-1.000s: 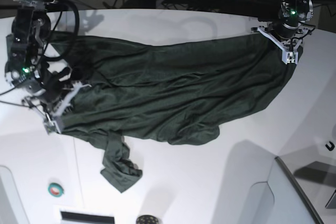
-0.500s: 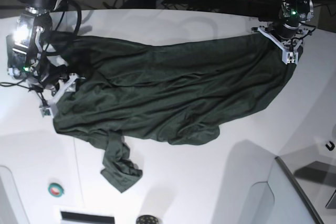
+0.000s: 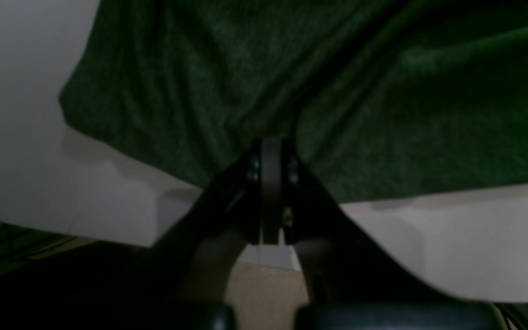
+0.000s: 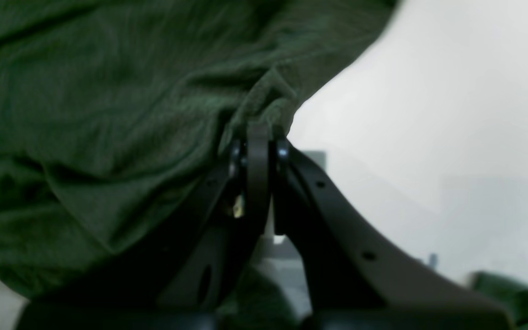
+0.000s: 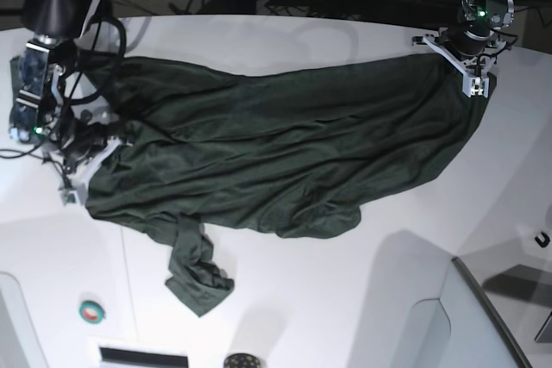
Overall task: Layout the t-shirt on the table in an organized manner, then fold the t-shirt properly
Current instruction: 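Regrasp the shirt end with the right gripper and pull it taut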
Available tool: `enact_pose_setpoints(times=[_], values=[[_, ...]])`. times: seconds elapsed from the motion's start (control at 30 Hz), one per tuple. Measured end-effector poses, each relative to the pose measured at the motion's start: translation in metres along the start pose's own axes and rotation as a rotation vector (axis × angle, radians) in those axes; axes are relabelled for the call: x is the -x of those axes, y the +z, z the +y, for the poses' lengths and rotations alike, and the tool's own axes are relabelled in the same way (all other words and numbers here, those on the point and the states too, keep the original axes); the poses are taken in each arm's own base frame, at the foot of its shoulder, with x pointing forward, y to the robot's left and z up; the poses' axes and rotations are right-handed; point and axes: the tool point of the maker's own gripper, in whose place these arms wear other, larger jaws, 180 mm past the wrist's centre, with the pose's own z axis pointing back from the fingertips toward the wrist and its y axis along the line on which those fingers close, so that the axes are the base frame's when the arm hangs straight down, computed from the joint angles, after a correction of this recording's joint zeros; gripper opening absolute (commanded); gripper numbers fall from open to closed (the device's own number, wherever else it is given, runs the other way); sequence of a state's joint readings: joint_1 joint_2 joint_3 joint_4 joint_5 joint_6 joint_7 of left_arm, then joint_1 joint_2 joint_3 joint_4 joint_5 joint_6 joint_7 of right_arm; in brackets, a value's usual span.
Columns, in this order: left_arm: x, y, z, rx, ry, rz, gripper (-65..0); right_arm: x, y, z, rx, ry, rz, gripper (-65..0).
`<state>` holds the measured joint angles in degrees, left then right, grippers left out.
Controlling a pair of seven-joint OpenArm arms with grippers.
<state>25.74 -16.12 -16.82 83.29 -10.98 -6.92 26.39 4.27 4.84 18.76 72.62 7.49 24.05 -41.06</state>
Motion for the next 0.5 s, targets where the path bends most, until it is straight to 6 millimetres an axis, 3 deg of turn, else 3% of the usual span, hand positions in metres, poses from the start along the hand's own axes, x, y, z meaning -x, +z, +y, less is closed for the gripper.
enact_pose_setpoints(times=[0.17, 0.33, 0.4, 0.5], values=[[-0.001, 0.0, 0.001, -0.001, -0.001, -0.002, -65.0, -0.061, 0.006, -0.021, 0.034, 0.027, -0.097, -64.1], [-0.005, -0.001, -0.002, 0.002, 0.003, -0.012, -65.0, -0.089, -0.014, -0.034, 0.014, -0.022, -0.111, -61.4], [-0.006, -0.001, -0.002, 0.001, 0.002, -0.013, -65.0, -0.098, -0.024, -0.036, 0.001, -0.048, -0.148, -53.0], [-0.003, 0.0, -0.002, 0.002, 0.003, -0.007, -65.0, -0.124, -0.029, -0.033, -0.008, -0.035, -0.254, -34.2]])
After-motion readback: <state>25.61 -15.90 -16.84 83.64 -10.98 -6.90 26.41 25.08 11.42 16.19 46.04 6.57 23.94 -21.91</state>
